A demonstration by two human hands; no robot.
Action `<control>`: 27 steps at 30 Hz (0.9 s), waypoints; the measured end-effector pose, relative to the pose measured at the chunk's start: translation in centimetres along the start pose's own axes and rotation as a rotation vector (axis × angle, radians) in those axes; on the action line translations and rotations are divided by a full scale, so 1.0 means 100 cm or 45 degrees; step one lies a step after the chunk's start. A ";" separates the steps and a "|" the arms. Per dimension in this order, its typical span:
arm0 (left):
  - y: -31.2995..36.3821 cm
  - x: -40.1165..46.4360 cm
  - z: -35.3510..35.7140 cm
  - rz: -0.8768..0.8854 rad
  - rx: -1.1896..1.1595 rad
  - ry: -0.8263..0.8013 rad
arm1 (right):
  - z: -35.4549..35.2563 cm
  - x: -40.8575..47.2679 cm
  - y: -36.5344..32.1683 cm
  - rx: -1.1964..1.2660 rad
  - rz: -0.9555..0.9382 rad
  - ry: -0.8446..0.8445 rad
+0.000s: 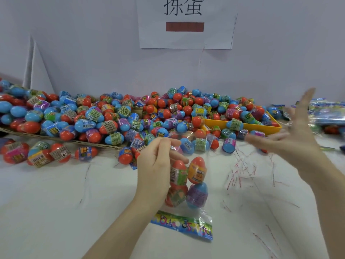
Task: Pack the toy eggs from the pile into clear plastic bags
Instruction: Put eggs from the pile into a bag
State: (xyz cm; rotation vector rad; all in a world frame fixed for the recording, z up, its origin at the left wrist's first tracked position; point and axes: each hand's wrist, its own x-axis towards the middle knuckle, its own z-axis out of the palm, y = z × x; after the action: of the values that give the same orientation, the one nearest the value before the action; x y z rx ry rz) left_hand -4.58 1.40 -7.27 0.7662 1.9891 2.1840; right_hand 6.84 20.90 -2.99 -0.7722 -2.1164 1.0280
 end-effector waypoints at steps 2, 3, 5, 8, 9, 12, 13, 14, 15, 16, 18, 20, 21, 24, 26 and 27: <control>0.000 0.001 0.000 0.004 -0.011 0.000 | -0.012 -0.004 -0.015 0.401 -0.172 -0.251; 0.000 0.001 -0.001 0.001 -0.015 -0.004 | -0.016 -0.002 -0.015 0.739 -0.135 -0.404; 0.001 0.000 0.000 -0.007 -0.021 -0.016 | -0.011 0.007 0.004 1.040 0.149 -0.595; 0.001 0.000 0.000 -0.017 -0.018 -0.024 | 0.002 0.007 -0.004 0.785 0.459 0.219; 0.002 0.000 0.000 -0.016 -0.022 -0.026 | 0.004 0.012 -0.002 0.955 0.351 0.206; 0.001 0.001 -0.001 -0.022 -0.031 -0.015 | 0.010 0.005 -0.008 0.977 0.300 -0.003; 0.001 0.001 0.000 -0.021 -0.034 -0.019 | 0.011 -0.001 -0.006 0.619 0.241 0.096; 0.002 0.001 0.000 -0.007 -0.033 -0.019 | 0.014 -0.004 -0.004 0.360 0.137 0.352; 0.002 0.001 0.000 -0.003 -0.026 -0.018 | 0.018 -0.006 -0.009 0.122 -0.048 0.486; 0.001 0.001 0.000 -0.012 -0.024 -0.012 | 0.024 -0.008 -0.011 0.082 -0.164 0.389; 0.001 0.001 -0.001 -0.041 -0.038 0.022 | 0.037 -0.017 -0.025 0.304 -0.068 -0.103; -0.001 0.002 -0.001 -0.071 -0.042 0.058 | 0.049 -0.023 -0.032 0.290 0.080 -0.577; -0.002 0.003 -0.001 -0.080 -0.041 0.070 | 0.053 -0.024 -0.030 0.272 0.095 -0.700; -0.003 0.002 0.001 -0.117 -0.030 0.081 | 0.061 -0.022 -0.024 0.418 0.112 -0.811; -0.002 0.002 0.001 -0.179 -0.054 0.059 | 0.064 -0.021 -0.020 0.451 0.137 -0.815; -0.002 0.002 0.002 -0.230 -0.080 0.046 | 0.065 -0.021 -0.018 0.471 0.151 -0.799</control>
State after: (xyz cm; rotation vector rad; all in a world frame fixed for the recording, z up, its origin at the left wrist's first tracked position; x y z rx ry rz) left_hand -4.77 1.65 -7.35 0.5207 1.9123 2.1587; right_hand 2.80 15.52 -5.29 -0.4237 -2.2797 1.8506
